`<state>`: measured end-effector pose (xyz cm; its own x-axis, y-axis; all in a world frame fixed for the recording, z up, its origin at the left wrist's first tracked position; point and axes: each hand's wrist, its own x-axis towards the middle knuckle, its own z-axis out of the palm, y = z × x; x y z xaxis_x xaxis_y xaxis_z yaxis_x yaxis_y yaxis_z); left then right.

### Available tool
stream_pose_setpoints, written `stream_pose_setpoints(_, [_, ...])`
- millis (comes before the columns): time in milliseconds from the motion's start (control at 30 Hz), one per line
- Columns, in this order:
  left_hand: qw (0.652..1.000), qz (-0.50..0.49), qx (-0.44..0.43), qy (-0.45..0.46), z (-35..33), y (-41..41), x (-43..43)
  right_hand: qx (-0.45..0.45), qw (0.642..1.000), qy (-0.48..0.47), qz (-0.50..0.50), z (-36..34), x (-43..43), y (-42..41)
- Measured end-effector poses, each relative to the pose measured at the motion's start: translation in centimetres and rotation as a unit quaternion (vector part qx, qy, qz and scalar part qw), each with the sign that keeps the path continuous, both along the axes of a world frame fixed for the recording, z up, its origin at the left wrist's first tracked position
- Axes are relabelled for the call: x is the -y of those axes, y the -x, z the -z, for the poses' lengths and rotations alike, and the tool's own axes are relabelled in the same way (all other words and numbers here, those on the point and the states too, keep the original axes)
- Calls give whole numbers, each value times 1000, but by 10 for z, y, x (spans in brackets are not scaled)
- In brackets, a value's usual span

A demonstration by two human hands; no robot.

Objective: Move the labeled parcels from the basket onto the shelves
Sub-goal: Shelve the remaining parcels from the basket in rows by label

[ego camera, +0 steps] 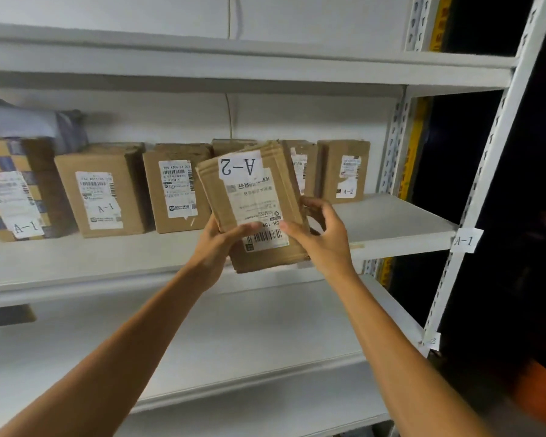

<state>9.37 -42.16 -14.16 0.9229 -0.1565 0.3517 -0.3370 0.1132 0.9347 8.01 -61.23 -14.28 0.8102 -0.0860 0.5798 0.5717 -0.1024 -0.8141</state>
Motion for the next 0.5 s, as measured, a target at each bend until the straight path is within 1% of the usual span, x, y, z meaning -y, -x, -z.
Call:
stream_pose_setpoints(100, [1000, -28, -7, 3, -5, -14, -3, 10, 999, -21, -23, 2, 6, -25])
stream_pose_setpoints(167, [999, -29, -23, 2, -7, -22, -7, 11, 999, -31, -29, 2, 5, -38])
stream_pose_setpoints(300, [996, -48, -70, 30, 1, -37, -10, 5, 999, 41, -4, -1, 4, -68])
stream_pose_setpoints(400, [991, -80, -68, 81, 8, -50, -6, 31, 997, 50, 42, -2, -4, -90])
stream_pose_setpoints(433, [989, -87, -64, 97, 8, -54, -4, 20, 998, 24, 48, -1, -9, -93])
stream_pose_setpoints(467, [988, -90, -59, 113, 7, -60, -2, -8, 999, -23, 33, 3, -14, -96])
stream_pose_setpoints(500, [986, -91, -54, 127, 5, -63, 0, -52, 995, -81, -10, 8, -19, -97])
